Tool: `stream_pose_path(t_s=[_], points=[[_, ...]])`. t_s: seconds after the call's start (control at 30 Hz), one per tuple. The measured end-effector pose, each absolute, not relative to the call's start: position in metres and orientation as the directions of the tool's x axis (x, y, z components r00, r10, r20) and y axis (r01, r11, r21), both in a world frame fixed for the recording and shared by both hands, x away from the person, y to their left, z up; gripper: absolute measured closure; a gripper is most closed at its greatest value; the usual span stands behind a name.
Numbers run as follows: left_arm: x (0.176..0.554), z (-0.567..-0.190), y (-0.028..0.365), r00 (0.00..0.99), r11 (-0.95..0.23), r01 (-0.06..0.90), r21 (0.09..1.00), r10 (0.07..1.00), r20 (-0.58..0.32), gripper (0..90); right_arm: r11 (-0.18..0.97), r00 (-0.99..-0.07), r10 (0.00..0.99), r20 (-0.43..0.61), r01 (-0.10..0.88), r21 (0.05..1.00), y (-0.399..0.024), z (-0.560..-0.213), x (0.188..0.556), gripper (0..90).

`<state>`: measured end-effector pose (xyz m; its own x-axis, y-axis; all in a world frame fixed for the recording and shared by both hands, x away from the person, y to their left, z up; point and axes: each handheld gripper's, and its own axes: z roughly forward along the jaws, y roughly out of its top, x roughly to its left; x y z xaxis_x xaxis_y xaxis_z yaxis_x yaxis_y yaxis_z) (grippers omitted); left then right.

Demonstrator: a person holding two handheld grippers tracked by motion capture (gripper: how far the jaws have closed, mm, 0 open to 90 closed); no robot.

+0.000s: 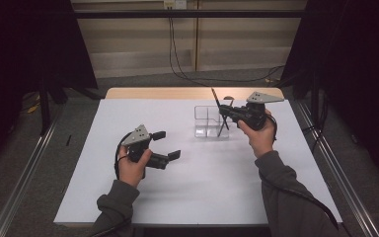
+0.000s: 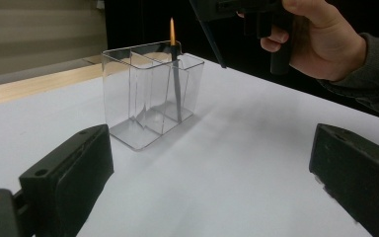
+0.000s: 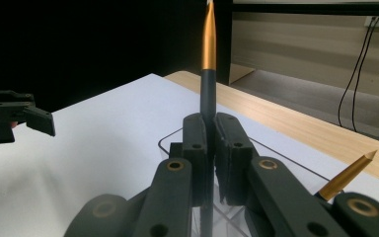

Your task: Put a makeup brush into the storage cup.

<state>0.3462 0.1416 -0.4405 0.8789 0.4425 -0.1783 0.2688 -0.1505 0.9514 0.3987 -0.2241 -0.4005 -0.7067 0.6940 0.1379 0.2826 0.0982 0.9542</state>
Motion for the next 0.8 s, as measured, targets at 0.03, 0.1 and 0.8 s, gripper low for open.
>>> stream_pose_path(t_s=[0.03, 0.1, 0.8], points=[[0.347, -0.441, 0.142, 0.882, -0.155, 0.265, 0.952, 0.437, -0.175, 2.8, 0.098, -0.707, 0.693, 0.139, 0.284, 0.954, -0.224, -0.4, 0.399, 83.8], [0.346, -0.441, 0.142, 0.879, -0.149, 0.269, 0.952, 0.441, -0.179, 2.8, 0.101, -0.704, 0.697, 0.134, 0.281, 0.954, -0.225, -0.4, 0.4, 83.8], [0.347, -0.442, 0.143, 0.876, -0.144, 0.273, 0.951, 0.446, -0.184, 2.8, 0.091, -0.694, 0.708, 0.128, 0.27, 0.959, -0.228, -0.395, 0.412, 83.8]])
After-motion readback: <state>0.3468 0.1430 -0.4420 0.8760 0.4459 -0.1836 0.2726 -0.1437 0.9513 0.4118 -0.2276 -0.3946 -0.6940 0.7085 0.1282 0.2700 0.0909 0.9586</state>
